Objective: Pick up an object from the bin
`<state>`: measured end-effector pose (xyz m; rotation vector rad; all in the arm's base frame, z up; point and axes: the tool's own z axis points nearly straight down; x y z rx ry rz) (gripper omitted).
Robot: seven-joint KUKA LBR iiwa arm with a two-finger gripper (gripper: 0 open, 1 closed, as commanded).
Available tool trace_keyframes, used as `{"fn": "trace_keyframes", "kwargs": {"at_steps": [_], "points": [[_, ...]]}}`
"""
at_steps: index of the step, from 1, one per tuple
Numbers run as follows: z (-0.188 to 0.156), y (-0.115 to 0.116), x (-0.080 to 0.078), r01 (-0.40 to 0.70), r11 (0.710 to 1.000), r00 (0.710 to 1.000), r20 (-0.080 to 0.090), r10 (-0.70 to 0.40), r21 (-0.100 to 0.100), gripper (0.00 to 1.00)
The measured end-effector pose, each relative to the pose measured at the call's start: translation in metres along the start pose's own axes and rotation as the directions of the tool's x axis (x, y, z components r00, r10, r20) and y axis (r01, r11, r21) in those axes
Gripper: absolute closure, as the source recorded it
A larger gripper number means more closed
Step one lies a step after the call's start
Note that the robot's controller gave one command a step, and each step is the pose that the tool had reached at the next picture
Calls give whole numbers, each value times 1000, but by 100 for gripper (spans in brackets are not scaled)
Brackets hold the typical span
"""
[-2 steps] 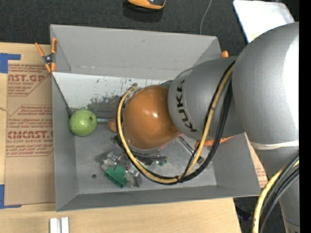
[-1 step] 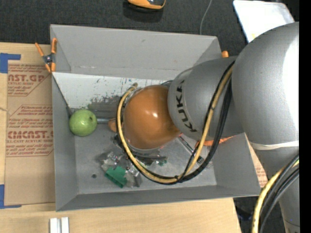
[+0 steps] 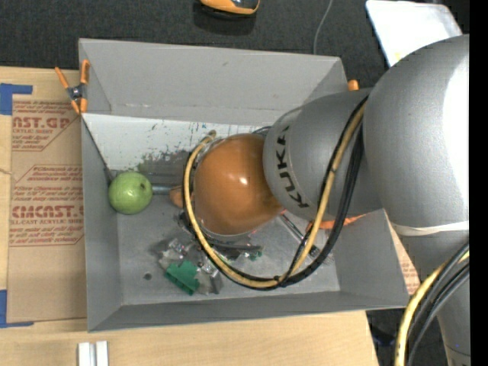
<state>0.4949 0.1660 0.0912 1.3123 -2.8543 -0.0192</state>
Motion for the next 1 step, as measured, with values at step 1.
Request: {"fn": "trace_keyframes", "kwargs": {"at_steps": [1], "points": [[10, 1, 5, 0, 1000, 1000, 6, 0, -1, 100]]}}
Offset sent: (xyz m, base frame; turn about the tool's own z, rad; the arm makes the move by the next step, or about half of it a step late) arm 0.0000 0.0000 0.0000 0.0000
